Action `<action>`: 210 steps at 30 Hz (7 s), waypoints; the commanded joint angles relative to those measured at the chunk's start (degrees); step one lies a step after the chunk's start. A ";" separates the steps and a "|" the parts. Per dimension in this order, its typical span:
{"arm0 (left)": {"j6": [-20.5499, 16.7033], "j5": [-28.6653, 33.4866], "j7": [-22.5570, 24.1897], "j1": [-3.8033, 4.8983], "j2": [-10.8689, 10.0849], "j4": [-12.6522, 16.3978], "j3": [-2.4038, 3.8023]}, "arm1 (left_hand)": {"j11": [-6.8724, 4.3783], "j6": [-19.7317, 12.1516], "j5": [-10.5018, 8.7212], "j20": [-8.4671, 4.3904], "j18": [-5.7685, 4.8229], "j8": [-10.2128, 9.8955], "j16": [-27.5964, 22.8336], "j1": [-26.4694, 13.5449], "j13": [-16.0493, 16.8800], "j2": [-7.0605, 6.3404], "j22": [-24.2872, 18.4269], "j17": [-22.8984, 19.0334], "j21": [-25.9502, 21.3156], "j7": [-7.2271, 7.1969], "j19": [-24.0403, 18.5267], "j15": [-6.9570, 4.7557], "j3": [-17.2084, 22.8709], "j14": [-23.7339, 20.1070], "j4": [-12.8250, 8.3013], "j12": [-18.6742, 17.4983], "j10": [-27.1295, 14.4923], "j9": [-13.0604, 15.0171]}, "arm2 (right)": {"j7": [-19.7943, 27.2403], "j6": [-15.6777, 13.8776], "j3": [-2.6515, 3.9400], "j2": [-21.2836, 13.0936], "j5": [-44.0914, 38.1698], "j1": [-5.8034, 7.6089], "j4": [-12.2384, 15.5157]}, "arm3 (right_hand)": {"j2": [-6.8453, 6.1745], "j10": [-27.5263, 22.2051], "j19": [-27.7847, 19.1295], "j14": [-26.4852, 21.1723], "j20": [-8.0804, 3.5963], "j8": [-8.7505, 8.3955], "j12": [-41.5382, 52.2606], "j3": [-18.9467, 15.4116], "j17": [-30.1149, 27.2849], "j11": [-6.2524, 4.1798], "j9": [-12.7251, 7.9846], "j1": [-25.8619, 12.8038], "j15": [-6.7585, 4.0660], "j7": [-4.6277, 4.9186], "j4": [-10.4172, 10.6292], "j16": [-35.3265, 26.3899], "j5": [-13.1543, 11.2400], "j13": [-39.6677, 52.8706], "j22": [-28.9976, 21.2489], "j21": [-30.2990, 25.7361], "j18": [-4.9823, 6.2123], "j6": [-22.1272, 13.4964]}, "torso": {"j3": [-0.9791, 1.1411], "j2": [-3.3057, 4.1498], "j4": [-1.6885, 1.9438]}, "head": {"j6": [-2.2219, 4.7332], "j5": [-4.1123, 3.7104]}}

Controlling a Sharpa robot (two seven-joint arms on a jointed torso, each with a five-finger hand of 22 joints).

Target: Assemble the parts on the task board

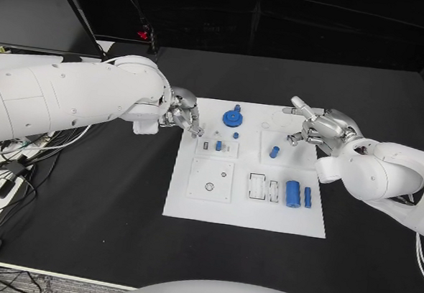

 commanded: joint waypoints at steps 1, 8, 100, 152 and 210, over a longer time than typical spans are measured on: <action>0.00 0.80 -3.59 -0.03 -0.08 0.68 0.03 | -0.36 1.42 0.20 -0.48 -0.38 0.08 0.05 0.65 14.90 0.83 15.09 15.10 0.18 -1.14 5.99 -0.39 2.80 6.10 -2.36 -0.31 6.20 0.03 | 0.47 0.48 0.03 -0.03 -0.10 0.07 0.20 | 0.18 -0.30 -0.43 -0.28 -0.15 0.30 -0.15 -0.12 3.91 0.15 -0.05 0.34 -0.05 0.02 -0.16 -0.23 0.37 6.34 -0.05 -0.38 0.71 -0.36 | 0.00 0.05 0.00 | -0.08 -0.05; -1.00 0.81 -5.22 -0.29 0.19 1.20 0.02 | -0.35 1.41 0.21 -0.48 -0.38 0.04 0.05 0.61 14.90 0.82 15.09 15.10 0.18 -1.13 5.99 -0.38 2.86 6.10 -2.37 -0.31 6.20 0.01 | 0.51 0.44 0.03 -0.10 -0.10 0.07 0.29 | 0.18 -0.30 -0.43 -0.28 -0.15 0.30 -0.15 -0.12 3.91 0.15 -0.05 0.34 -0.05 0.02 -0.16 -0.23 0.37 6.34 -0.05 -0.38 0.71 -0.36 | 0.03 0.03 0.01 | -0.23 -0.13; 0.41 0.76 -6.81 -2.29 3.70 -1.16 0.02 | -0.20 1.40 0.13 -0.45 -0.38 -0.35 0.05 0.07 14.90 0.70 15.09 15.10 0.18 -0.94 5.99 -0.26 3.60 6.10 -2.43 -0.31 6.20 -0.08 | 0.62 0.37 0.03 -0.29 -0.10 0.06 0.39 | 0.25 -0.37 -0.82 -0.46 -0.13 0.39 -0.17 -0.24 3.74 0.15 -0.04 0.42 -0.05 0.02 -0.24 -0.30 0.52 6.26 -0.23 -0.98 0.81 -0.35 | 0.01 0.02 0.04 | -1.35 0.03; 1.58 0.93 -7.46 -2.41 4.13 -1.60 0.02 | -0.06 1.35 0.01 -0.42 -0.38 -0.66 0.05 -0.65 14.90 0.56 15.09 15.10 0.18 -0.81 5.99 -0.17 4.07 6.10 -2.37 -0.31 6.20 -0.16 | 0.54 0.36 0.03 -0.36 -0.10 0.06 0.37 | 0.27 -0.39 -0.89 -0.50 -0.12 0.45 -0.17 -0.31 3.72 0.16 -0.03 0.45 -0.03 0.03 -0.26 -0.29 0.56 6.24 -0.24 -1.11 0.82 -0.32 | 0.00 0.00 -0.01 | -1.76 -0.05; 2.52 2.13 -8.43 -2.49 4.43 -1.96 0.02 | 0.84 -0.38 -0.95 0.23 -0.38 -2.51 0.05 -18.42 14.90 -2.24 15.09 15.10 0.18 0.16 5.99 0.74 -4.99 6.10 -2.16 -0.31 6.20 -0.74 | 0.32 0.10 0.03 -0.46 -0.10 0.06 0.39 | 0.32 -0.24 -0.90 -0.47 -0.11 0.56 -0.02 -0.39 3.78 0.19 0.00 0.48 -0.02 0.07 -0.30 -0.22 0.60 6.37 -0.18 -1.19 0.81 -0.22 | 0.01 0.01 0.03 | -2.13 -0.27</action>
